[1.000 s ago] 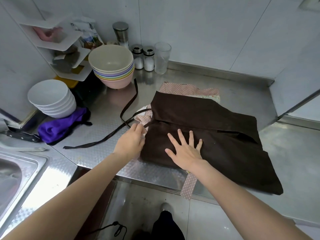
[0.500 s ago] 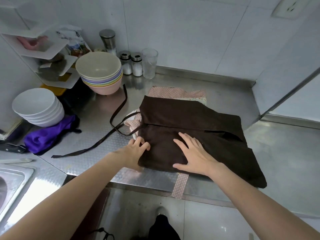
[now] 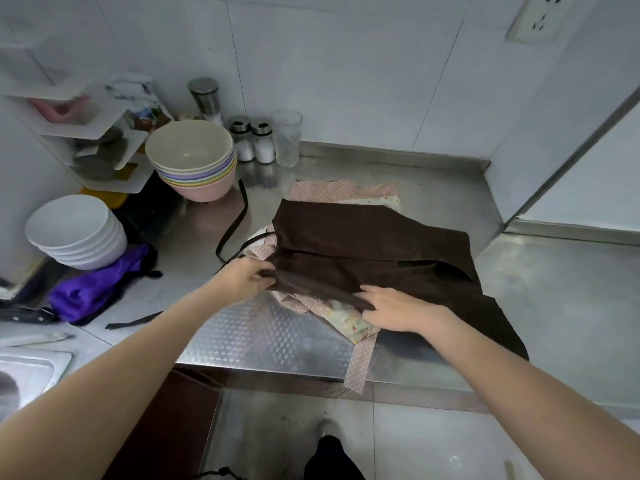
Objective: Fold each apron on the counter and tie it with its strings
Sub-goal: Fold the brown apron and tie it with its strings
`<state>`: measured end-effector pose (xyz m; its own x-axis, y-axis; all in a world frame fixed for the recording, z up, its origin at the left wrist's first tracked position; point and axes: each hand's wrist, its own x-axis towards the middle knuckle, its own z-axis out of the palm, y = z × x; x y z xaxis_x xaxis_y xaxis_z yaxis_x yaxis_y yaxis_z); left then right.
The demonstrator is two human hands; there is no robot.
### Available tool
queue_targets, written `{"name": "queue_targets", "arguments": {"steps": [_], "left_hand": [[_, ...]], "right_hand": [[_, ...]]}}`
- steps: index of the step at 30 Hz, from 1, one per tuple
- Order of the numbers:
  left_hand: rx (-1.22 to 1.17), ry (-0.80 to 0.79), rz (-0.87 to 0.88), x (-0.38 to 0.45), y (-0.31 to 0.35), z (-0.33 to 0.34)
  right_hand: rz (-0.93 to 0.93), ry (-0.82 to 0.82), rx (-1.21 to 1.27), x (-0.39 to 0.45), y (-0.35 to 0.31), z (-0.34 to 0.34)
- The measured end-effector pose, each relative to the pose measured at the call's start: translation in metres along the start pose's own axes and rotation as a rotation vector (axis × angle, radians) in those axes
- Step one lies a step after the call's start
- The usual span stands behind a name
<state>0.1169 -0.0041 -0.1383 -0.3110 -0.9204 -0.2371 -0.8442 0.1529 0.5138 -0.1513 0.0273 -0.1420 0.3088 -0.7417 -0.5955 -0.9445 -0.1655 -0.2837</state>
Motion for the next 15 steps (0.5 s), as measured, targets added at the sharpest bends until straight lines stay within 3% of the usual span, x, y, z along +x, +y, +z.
{"name": "queue_targets", "arguments": {"steps": [3,6,11,13,15], "left_hand": [[-0.241,0.084,-0.011,-0.001,0.004,-0.019],[-0.258,0.199,-0.021,0.004,0.007,-0.023],[-0.401,0.452,-0.156,0.023,0.016,-0.023],[-0.573,0.481,-0.262,0.037,0.026,-0.025],[-0.770,0.395,-0.365,0.050,0.027,-0.024]], "right_hand": [[-0.001,0.042,-0.023,-0.013,0.009,-0.024],[0.079,0.119,-0.117,-0.019,0.025,-0.049],[0.134,0.275,-0.002,0.001,0.042,-0.102],[0.183,0.316,0.043,0.022,0.051,-0.114],[0.238,0.296,0.071,0.048,0.062,-0.118]]}}
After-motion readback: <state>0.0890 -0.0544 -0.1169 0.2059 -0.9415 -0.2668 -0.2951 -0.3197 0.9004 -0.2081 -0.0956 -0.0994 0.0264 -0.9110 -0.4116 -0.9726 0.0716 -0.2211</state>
